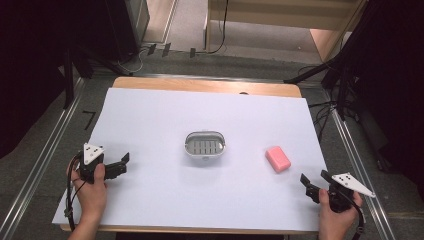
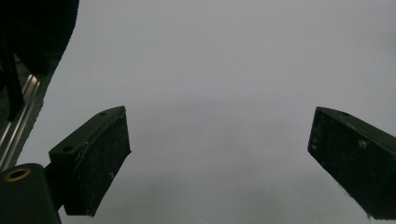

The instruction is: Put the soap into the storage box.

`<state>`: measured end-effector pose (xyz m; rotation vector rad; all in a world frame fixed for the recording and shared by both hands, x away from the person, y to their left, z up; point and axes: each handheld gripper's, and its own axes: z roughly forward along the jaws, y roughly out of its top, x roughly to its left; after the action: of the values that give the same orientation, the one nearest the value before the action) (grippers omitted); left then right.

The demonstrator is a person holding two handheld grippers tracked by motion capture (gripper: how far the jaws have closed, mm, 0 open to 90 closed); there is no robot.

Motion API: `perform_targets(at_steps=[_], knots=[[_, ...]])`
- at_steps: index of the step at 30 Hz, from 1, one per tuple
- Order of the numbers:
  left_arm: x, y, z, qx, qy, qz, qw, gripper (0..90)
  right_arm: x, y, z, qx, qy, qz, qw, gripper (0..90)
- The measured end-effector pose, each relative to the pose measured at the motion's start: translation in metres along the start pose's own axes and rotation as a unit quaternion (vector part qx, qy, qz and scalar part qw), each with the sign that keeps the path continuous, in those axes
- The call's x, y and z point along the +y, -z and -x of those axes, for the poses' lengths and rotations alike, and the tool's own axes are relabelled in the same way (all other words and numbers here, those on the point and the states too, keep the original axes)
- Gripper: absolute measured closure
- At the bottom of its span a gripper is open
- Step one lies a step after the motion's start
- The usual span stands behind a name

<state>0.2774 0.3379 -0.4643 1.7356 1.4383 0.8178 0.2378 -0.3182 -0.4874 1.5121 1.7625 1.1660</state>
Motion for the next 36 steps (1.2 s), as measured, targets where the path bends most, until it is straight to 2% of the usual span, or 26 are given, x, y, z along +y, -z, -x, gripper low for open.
perform_targets(at_steps=[3, 6, 7, 9, 11, 14, 16, 19, 22, 25, 27, 28, 30, 31, 34, 36], knots=[[0.0, 0.0, 0.001, 0.001, -0.002, 0.001, 1.0, 5.9, 0.001, -0.002, -0.004, -0.014, 0.019, -0.008, 0.9997, 25.0], [0.0, 0.0, 0.001, 0.003, -0.003, 0.004, 1.0, 5.9, 0.003, -0.003, -0.007, -0.006, 0.029, -0.019, 0.9994, 30.8], [-0.001, 0.001, 0.001, 0.003, -0.005, 0.005, 1.0, 6.0, 0.005, -0.005, -0.009, -0.005, 0.046, -0.035, 0.9983, 31.6], [-0.001, 0.001, 0.002, 0.005, -0.005, 0.004, 1.0, 6.0, 0.01, -0.006, -0.013, -0.003, 0.054, -0.059, 0.9968, 31.3], [-0.001, 0.0, 0.002, 0.004, -0.005, 0.004, 1.0, 6.0, 0.018, -0.006, -0.016, 0.0, 0.068, -0.086, 0.994, 29.1], [0.0, 0.001, 0.002, 0.005, -0.005, 0.003, 1.0, 6.0, 0.03, -0.008, -0.02, 0.012, 0.075, -0.126, 0.9892, 26.6], [0.0, 0.001, 0.002, 0.006, -0.005, 0.003, 1.0, 6.0, 0.036, -0.012, -0.022, 0.013, 0.087, -0.165, 0.9824, 24.3], [0.0, 0.001, 0.002, 0.005, -0.005, 0.003, 1.0, 6.0, 0.043, -0.021, -0.025, 0.009, 0.11, -0.225, 0.968, 20.0], [0.0, 0.0, 0.002, 0.006, -0.006, 0.003, 1.0, 6.0, 0.049, -0.027, -0.026, 0.021, 0.114, -0.254, 0.9601, 18.0], [0.0, 0.001, 0.002, 0.005, -0.005, 0.003, 1.0, 6.0, 0.055, -0.035, -0.028, 0.023, 0.121, -0.29, 0.9491, 13.9], [0.0, 0.0, 0.002, 0.005, -0.005, 0.004, 1.0, 6.0, 0.057, -0.039, -0.029, 0.03, 0.127, -0.313, 0.9407, 13.8], [-0.001, 0.0, 0.002, 0.004, -0.004, 0.005, 1.0, 6.0, 0.058, -0.042, -0.031, 0.033, 0.122, -0.329, 0.9358, 13.8], [-0.001, 0.0, 0.002, 0.004, -0.005, 0.004, 1.0, 6.0, 0.06, -0.047, -0.033, 0.039, 0.12, -0.362, 0.9234, 12.8], [-0.001, 0.0, 0.002, 0.004, -0.005, 0.004, 1.0, 6.0, 0.061, -0.049, -0.035, 0.039, 0.122, -0.374, 0.9186, 11.1], [0.0, 0.0, 0.002, 0.004, -0.005, 0.004, 1.0, 6.0, 0.063, -0.057, -0.039, 0.04, 0.128, -0.398, 0.9077, 5.2], [0.0, 0.0, 0.002, 0.004, -0.005, 0.004, 1.0, 6.0, 0.065, -0.061, -0.042, 0.043, 0.13, -0.409, 0.9024, 3.2]])
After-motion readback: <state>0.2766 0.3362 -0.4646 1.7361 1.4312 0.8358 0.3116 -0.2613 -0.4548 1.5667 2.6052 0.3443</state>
